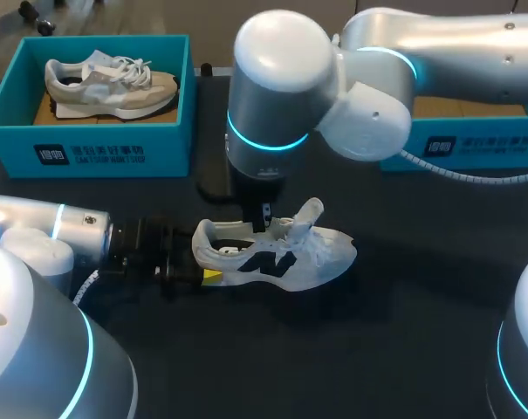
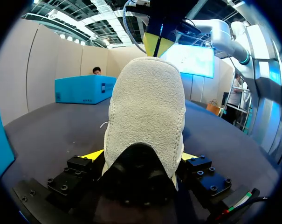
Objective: Take the shoe out of the shoebox, open the shoe tongue, remove and reinsert the insole, then place the shoe into the shoebox
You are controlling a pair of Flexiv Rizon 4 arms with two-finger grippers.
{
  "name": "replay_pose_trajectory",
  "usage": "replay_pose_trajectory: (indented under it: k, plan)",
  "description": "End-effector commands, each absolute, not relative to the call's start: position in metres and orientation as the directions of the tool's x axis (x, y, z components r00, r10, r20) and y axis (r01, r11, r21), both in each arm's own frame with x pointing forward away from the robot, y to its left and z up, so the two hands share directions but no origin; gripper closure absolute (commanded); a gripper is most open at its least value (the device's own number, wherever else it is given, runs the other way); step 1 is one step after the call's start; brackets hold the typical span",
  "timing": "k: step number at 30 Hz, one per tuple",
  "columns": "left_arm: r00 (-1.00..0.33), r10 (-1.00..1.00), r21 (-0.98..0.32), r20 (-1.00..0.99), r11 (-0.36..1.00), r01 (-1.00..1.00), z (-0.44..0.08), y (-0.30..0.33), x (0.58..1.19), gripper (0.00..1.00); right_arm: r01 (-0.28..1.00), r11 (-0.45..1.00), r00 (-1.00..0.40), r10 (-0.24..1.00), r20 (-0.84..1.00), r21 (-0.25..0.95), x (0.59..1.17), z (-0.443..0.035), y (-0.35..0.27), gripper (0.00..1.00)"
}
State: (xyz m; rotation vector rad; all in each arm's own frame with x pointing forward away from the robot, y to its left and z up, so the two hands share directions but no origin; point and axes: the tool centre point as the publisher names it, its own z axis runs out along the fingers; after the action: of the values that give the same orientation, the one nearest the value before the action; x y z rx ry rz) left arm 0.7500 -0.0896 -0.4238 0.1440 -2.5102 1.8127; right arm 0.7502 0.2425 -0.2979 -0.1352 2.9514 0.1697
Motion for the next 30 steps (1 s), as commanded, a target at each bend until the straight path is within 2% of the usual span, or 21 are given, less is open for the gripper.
replay_pose_trajectory:
  k: [1,13,17,30]
  plan:
    - [-0.995,-0.053,-0.945,0.088,0.312,-0.100,-0.424,-0.090,0.749,1.00,-0.104,0.991,-0.985,-0.092,-0.143,0.080,0.754,-0.303,0.251,1.00]
    - [-0.995,-0.053,-0.945,0.088,0.312,-0.100,-0.424,-0.090,0.749,1.00,-0.104,0.991,-0.985,-0.092,-0.143,0.080,0.754,-0.303,0.251,1.00]
    - [-0.995,-0.053,-0.945,0.088,0.312,-0.100,-0.424,-0.090,0.749,1.00,-0.080,0.995,-0.991,-0.074,-0.108,0.052,0.754,-0.323,0.254,1.00]
    - [-0.995,-0.053,-0.945,0.088,0.312,-0.100,-0.424,-0.090,0.749,1.00,-0.035,0.997,-0.998,-0.031,-0.056,0.070,0.758,-0.359,0.263,1.00]
